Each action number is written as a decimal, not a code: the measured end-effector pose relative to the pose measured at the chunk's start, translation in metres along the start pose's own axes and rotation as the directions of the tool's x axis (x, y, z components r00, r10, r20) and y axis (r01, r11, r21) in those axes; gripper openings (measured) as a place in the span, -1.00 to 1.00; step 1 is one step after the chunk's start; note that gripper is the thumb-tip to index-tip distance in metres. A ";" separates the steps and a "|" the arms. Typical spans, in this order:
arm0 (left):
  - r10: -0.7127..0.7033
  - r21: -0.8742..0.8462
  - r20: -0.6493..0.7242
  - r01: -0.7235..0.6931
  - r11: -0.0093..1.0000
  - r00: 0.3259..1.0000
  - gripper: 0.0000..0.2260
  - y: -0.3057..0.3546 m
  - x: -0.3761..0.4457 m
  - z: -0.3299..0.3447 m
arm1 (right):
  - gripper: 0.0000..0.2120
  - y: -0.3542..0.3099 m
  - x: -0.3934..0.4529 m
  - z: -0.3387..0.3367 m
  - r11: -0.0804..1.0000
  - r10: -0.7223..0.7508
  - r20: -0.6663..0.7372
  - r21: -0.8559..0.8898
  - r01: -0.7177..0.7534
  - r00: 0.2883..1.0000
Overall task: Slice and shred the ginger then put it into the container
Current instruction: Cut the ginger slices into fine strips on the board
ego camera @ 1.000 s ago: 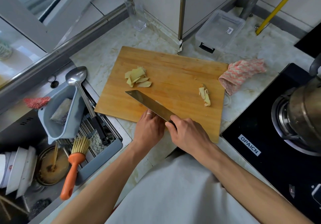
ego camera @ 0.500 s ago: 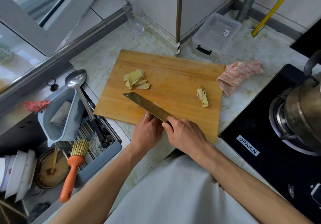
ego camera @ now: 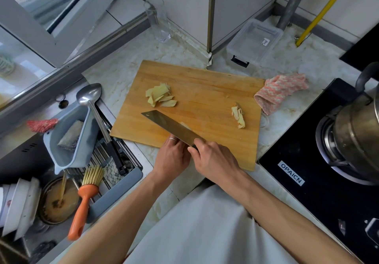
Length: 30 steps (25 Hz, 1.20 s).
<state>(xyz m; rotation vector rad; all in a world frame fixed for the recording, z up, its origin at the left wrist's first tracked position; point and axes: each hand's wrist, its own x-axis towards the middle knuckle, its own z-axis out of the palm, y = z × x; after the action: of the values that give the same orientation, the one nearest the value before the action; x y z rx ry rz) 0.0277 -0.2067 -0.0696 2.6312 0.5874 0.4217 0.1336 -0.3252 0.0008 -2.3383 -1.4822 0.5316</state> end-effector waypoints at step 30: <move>-0.010 -0.034 -0.026 0.009 0.999 1.000 -0.72 0.001 0.000 0.004 | -0.73 -0.005 0.001 -0.013 0.997 0.047 0.057 0.064 -0.051 0.997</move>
<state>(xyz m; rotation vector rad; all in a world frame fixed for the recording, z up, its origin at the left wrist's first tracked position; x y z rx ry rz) 0.0292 -0.2090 -0.0725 2.5935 0.5958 0.4597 0.1362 -0.3229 0.0143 -2.3322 -1.4121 0.6522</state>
